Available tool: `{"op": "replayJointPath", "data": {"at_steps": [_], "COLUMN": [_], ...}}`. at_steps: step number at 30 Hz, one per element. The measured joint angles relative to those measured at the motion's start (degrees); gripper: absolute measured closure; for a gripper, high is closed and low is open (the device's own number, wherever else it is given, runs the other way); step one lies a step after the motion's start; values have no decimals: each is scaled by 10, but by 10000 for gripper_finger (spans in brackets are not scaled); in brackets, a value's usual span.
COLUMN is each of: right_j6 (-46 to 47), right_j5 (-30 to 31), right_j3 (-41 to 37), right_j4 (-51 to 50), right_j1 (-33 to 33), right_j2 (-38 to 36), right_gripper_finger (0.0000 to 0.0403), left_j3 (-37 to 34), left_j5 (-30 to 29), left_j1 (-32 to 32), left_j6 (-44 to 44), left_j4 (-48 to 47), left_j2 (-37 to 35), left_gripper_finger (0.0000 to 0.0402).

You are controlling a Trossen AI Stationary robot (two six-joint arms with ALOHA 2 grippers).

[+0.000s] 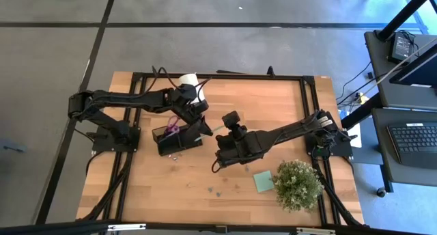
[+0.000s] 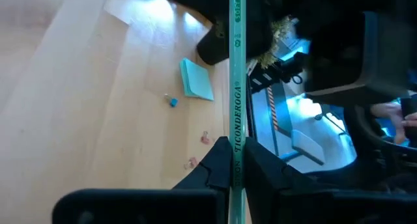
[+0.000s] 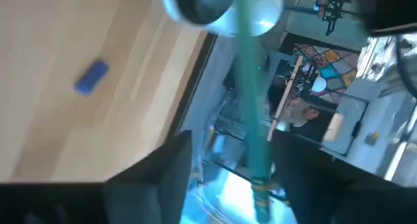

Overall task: Pick and place office supplies into organizer
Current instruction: Put the green pencil into the black desk organizer

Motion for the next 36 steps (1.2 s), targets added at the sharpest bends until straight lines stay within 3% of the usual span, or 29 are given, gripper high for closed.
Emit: {"op": "replayJointPath", "data": {"at_steps": [3,9,15,19,23,27,36], "right_j6": [52,175,254,233,222,187,114], "right_j5": [-32,-195,-213,-273,-370,-384,-387], "right_j3": [38,159,257,278,263,263,263], "right_j4": [-30,-119,-162,-152,-131,-72,-2], "right_j1": [5,5,4,-5,-32,-58,-74], "right_j2": [0,0,-1,-14,-44,-54,-56], "right_gripper_finger": [169,158,157,157,157,157,157], "left_j3": [0,0,0,-12,-48,-89,-135], "left_j5": [-1,-3,-26,-109,-99,-112,-237], "left_j1": [7,23,15,-12,-21,-21,-51], "left_j6": [19,73,184,254,253,220,204], "left_j4": [-4,-7,-10,26,101,124,127], "left_j2": [0,0,0,-12,-49,-104,-179], "left_gripper_finger": [384,384,384,384,384,384,384]}}
